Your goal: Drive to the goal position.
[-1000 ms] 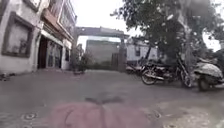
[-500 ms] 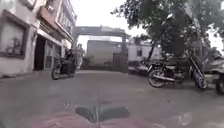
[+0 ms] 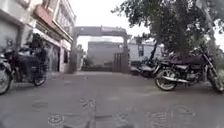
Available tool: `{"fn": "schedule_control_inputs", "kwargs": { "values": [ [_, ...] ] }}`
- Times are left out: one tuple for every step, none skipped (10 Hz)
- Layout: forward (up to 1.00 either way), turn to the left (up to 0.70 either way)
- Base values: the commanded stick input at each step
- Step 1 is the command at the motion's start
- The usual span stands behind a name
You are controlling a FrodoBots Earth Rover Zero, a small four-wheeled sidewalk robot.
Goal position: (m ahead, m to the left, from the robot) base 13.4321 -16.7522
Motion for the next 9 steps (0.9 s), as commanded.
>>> {"fn": "schedule_control_inputs", "kwargs": {
  "values": [
    [1.0,0.08],
    [1.0,0.2],
    [1.0,0.46],
    [1.0,0.46],
    [1.0,0.46],
    [1.0,0.46],
    [1.0,0.46],
    [1.0,0.35],
    [1.0,0.06]
  ]
}}
